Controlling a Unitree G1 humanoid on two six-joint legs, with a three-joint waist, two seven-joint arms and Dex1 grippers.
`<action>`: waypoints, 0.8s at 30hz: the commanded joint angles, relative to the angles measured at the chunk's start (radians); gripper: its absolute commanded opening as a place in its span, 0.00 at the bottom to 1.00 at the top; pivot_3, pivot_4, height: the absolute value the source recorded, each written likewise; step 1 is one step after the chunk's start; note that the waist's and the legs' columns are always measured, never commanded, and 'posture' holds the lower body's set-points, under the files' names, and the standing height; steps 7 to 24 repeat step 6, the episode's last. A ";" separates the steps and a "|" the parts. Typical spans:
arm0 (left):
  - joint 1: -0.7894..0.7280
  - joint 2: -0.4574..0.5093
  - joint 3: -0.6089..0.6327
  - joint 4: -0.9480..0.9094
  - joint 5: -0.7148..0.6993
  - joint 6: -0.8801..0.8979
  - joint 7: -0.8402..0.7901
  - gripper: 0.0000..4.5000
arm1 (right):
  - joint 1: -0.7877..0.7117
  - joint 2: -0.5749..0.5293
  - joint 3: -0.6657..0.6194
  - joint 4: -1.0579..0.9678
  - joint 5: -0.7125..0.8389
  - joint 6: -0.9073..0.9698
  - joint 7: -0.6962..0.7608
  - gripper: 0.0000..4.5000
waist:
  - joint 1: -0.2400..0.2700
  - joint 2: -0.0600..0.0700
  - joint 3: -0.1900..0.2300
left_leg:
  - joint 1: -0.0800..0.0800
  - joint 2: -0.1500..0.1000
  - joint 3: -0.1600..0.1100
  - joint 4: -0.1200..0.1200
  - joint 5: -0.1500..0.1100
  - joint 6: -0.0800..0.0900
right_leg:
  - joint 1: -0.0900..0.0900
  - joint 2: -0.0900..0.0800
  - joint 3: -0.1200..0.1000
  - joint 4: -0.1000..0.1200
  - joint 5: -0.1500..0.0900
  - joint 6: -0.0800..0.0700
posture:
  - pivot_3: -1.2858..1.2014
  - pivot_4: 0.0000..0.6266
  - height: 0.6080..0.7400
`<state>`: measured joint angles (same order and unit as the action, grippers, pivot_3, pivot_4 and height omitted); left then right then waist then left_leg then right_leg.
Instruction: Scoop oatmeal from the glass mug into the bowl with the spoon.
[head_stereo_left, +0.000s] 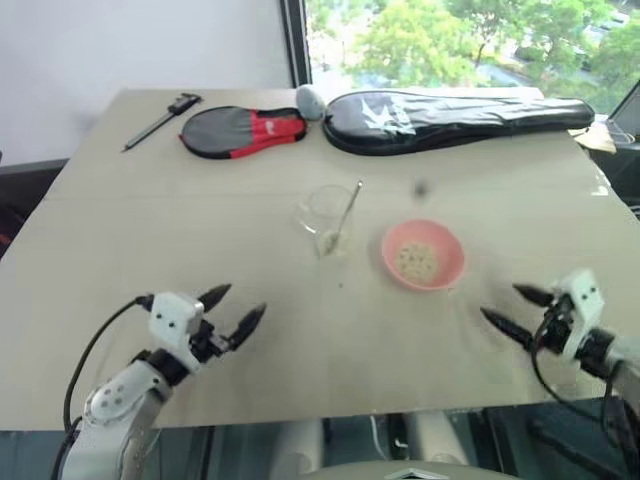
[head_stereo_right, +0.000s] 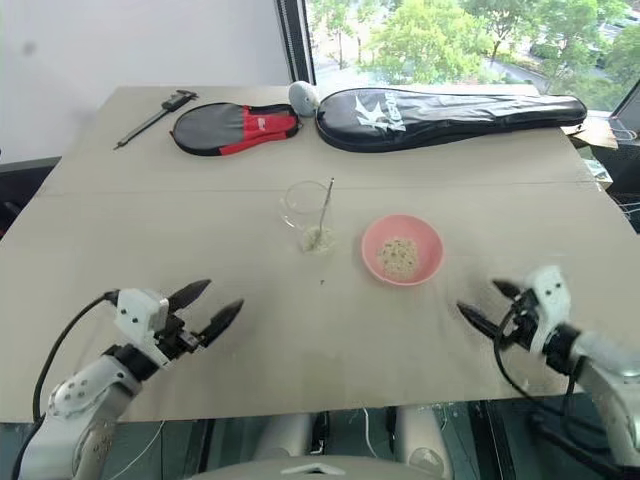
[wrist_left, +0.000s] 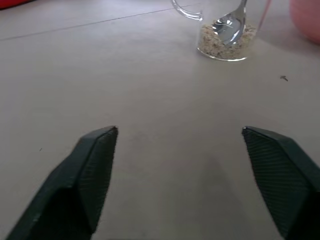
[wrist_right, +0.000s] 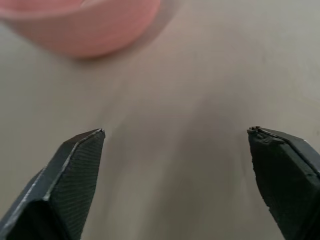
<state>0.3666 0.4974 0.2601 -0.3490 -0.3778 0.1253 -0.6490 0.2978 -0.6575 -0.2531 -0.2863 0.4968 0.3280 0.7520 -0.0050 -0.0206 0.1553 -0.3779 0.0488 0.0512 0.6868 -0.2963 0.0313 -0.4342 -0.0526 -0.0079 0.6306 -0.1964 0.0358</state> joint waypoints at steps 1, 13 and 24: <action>0.050 -0.017 -0.028 -0.043 0.028 -0.011 0.013 0.98 | 0.024 0.026 -0.033 0.002 0.007 -0.092 0.055 1.00 | -0.008 0.000 0.000 | 0.002 0.000 0.000 0.000 0.000 0.000 | 0.002 0.000 0.000 0.000 0.000 0.000 | 0.52 0.24 1.00; 0.098 -0.026 -0.040 -0.063 0.052 -0.043 0.012 0.98 | 0.014 0.040 -0.014 -0.013 0.011 -0.124 0.094 1.00 | -0.007 0.000 0.000 | 0.003 0.001 -0.001 0.000 0.000 0.000 | 0.002 0.000 0.000 0.000 0.000 0.000 | 0.52 0.24 1.00; 0.098 -0.026 -0.040 -0.063 0.052 -0.043 0.012 0.98 | 0.014 0.040 -0.014 -0.013 0.011 -0.124 0.094 1.00 | -0.007 0.000 0.000 | 0.003 0.001 -0.001 0.000 0.000 0.000 | 0.002 0.000 0.000 0.000 0.000 0.000 | 0.52 0.24 1.00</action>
